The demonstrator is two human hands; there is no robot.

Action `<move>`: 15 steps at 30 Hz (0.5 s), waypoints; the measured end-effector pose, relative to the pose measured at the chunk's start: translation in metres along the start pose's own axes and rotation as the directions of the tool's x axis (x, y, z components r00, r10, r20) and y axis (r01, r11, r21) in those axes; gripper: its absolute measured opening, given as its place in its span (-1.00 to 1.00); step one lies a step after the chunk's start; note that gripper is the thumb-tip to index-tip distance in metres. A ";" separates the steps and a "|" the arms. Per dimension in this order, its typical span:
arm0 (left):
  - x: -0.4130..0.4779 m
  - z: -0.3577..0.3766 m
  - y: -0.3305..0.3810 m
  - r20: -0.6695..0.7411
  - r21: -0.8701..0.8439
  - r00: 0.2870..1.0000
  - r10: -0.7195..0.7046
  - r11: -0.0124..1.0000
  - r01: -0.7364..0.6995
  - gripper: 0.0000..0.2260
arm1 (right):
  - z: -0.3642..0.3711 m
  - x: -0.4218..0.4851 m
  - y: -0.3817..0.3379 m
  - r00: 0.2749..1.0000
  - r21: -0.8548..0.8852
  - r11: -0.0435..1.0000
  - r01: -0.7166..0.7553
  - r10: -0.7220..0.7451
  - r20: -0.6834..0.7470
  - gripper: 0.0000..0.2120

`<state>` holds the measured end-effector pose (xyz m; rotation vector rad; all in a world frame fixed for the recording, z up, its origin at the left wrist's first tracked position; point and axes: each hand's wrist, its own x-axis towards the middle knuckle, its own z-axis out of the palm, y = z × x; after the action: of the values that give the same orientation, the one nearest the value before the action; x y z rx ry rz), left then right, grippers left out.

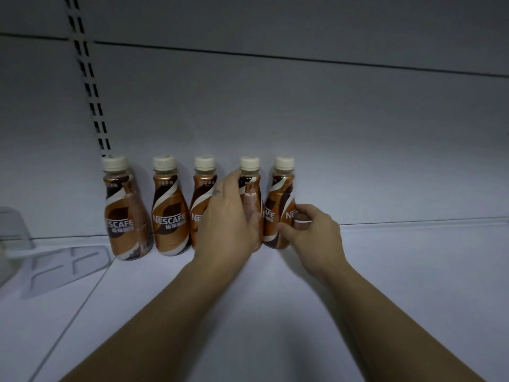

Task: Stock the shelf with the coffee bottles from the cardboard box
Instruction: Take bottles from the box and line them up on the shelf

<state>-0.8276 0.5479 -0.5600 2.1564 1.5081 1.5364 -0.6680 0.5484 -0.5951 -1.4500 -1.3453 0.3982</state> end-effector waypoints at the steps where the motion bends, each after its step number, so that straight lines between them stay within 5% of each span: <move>1: -0.001 -0.001 0.000 -0.006 0.013 1.000 0.013 1.000 -0.013 -0.34 | 0.001 -0.001 0.000 1.000 0.009 1.000 0.001 -0.001 0.011 -0.67; 4: -0.001 -0.003 0.000 0.003 0.119 0.998 0.059 0.991 -0.059 -0.33 | 0.000 -0.003 -0.003 0.999 0.029 0.999 0.016 -0.017 0.043 -0.66; 9: 0.004 -0.007 0.001 0.069 0.246 0.997 0.047 0.967 -0.062 -0.27 | 0.004 -0.007 -0.005 0.983 0.086 0.989 0.119 -0.130 0.127 -0.27; 15: 0.004 -0.008 0.001 0.081 0.272 0.995 0.051 0.960 -0.071 -0.32 | 0.007 -0.014 -0.017 0.967 -0.082 0.979 0.188 -0.170 0.190 -0.29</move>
<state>-0.8335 0.5466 -0.5529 2.3981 1.7365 1.3145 -0.6869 0.5364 -0.5889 -1.3848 -1.6505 0.3562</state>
